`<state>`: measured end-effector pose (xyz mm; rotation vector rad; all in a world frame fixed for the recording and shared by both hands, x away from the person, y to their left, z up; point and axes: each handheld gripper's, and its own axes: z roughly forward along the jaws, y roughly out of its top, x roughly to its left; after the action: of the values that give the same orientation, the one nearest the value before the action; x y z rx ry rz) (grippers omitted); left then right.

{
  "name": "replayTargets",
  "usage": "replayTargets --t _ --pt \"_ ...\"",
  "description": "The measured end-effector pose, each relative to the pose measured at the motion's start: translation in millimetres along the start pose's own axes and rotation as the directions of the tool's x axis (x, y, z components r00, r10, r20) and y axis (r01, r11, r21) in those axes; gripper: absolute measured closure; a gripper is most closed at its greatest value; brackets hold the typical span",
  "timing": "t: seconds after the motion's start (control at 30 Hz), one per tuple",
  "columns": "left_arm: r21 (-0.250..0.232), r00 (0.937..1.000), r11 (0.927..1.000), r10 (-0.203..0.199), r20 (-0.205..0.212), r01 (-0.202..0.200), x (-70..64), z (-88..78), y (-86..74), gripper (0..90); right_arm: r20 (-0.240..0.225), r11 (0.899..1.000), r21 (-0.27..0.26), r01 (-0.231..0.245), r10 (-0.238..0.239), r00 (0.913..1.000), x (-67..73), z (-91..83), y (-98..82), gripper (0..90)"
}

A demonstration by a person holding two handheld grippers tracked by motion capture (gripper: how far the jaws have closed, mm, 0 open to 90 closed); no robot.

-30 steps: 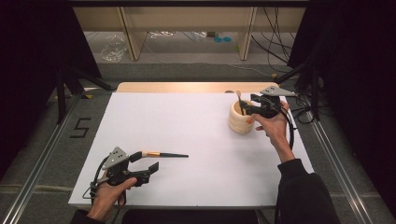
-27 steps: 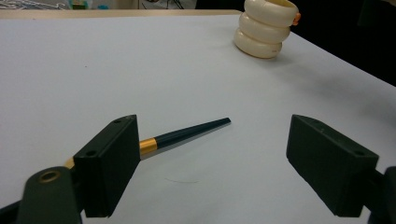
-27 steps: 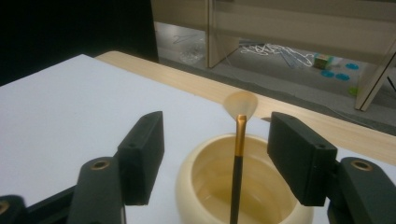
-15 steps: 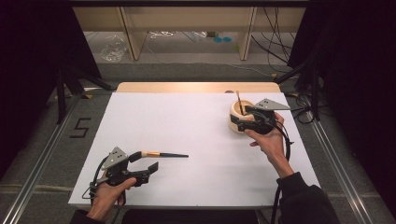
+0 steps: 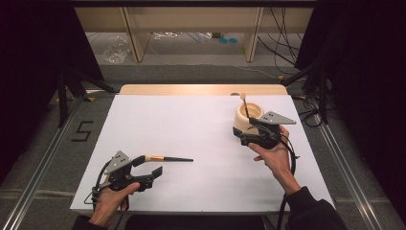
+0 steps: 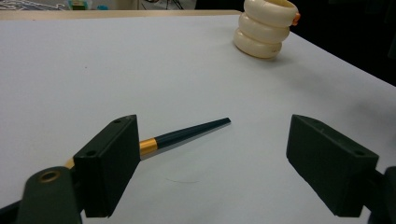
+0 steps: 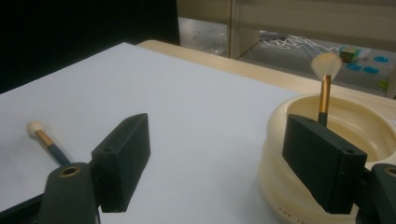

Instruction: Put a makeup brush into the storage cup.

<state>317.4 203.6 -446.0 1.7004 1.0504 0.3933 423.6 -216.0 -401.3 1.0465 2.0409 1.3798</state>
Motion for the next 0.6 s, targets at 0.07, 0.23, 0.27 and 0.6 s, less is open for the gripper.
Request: replayTargets --t 0.07,0.23,0.27,0.6 --pt "0.0 1.0 1.0 0.0 0.0 0.0 0.2 -0.1 0.0 17.2 -0.01 1.0 0.006 -0.026 0.026 0.9996 3.6 -1.6 -3.6 24.0" --pt "0.001 1.0 1.0 0.001 -0.002 -0.001 0.6 -0.4 0.2 17.2 -0.018 1.0 0.014 -0.026 0.026 0.9995 7.4 -6.2 -11.6 24.1" --pt "0.001 1.0 1.0 0.001 -0.001 -0.001 0.7 -0.4 0.3 17.2 -0.021 0.999 0.026 -0.025 0.025 0.9995 8.2 -8.0 -12.7 23.9" --pt "0.002 1.0 1.0 -0.002 -0.002 0.002 1.8 -0.7 0.3 17.2 -0.041 0.998 0.027 -0.048 0.049 0.9979 16.6 -18.8 -25.2 22.0"
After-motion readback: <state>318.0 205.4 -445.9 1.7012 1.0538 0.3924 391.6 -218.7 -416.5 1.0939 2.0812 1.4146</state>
